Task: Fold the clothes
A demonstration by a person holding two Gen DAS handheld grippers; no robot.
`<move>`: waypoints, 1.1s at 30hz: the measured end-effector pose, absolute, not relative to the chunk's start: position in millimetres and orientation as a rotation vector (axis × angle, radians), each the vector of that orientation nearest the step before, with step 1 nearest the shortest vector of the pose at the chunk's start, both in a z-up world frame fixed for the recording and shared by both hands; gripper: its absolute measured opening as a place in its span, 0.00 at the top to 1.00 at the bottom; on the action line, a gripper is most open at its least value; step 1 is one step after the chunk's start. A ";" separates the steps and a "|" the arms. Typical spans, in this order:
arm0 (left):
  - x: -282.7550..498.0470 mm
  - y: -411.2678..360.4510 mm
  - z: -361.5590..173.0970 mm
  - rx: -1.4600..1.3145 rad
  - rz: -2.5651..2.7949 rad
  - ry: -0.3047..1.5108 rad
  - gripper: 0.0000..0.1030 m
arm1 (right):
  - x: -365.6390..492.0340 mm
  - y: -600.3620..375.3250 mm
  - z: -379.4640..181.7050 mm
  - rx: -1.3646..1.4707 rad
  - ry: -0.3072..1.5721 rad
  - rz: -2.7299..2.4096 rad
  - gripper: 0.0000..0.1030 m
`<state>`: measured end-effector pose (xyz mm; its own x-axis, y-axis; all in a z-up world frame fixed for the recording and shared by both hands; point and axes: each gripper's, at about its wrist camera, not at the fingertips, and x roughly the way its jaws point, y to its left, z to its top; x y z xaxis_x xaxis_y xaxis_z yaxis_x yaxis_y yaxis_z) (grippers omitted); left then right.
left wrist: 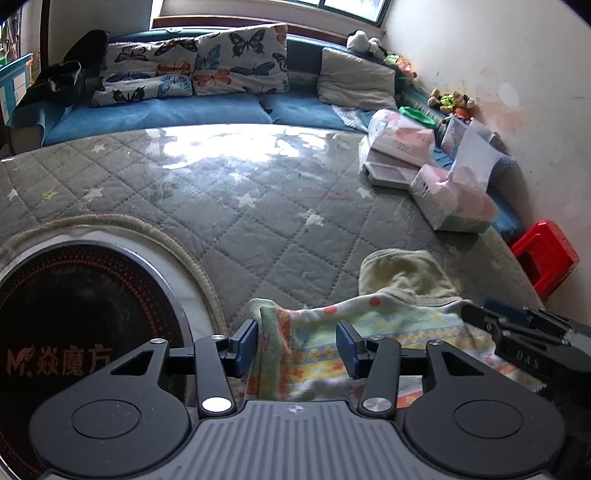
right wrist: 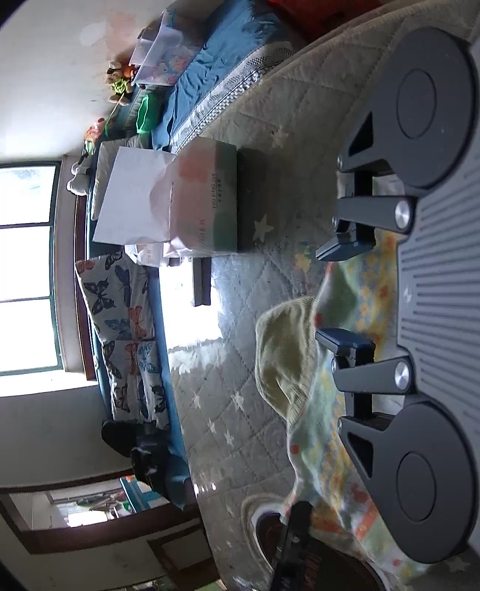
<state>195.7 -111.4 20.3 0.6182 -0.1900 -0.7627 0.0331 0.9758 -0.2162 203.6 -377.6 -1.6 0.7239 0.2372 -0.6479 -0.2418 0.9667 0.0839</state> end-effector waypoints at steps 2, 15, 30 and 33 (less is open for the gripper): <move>193.3 -112.3 22.9 -0.172 -0.123 0.884 0.50 | 193.0 -380.1 1.2 -0.002 0.720 0.290 0.58; 156.6 -137.2 17.2 -0.157 -0.227 0.899 0.42 | 132.4 -364.9 -4.1 -0.037 0.729 0.323 0.46; 120.8 -151.5 2.5 -0.094 -0.261 0.897 0.38 | 86.6 -356.8 -5.3 -0.095 0.695 0.306 0.44; 116.1 -151.8 3.4 -0.092 -0.264 0.892 0.32 | 83.7 -358.6 -4.1 -0.071 0.694 0.293 0.40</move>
<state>116.1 -151.8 3.4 0.5980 -0.2649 -0.7565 0.1888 0.9638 -0.1883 83.7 -358.6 -4.1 0.7299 0.2422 -0.6392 -0.2890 0.9568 0.0325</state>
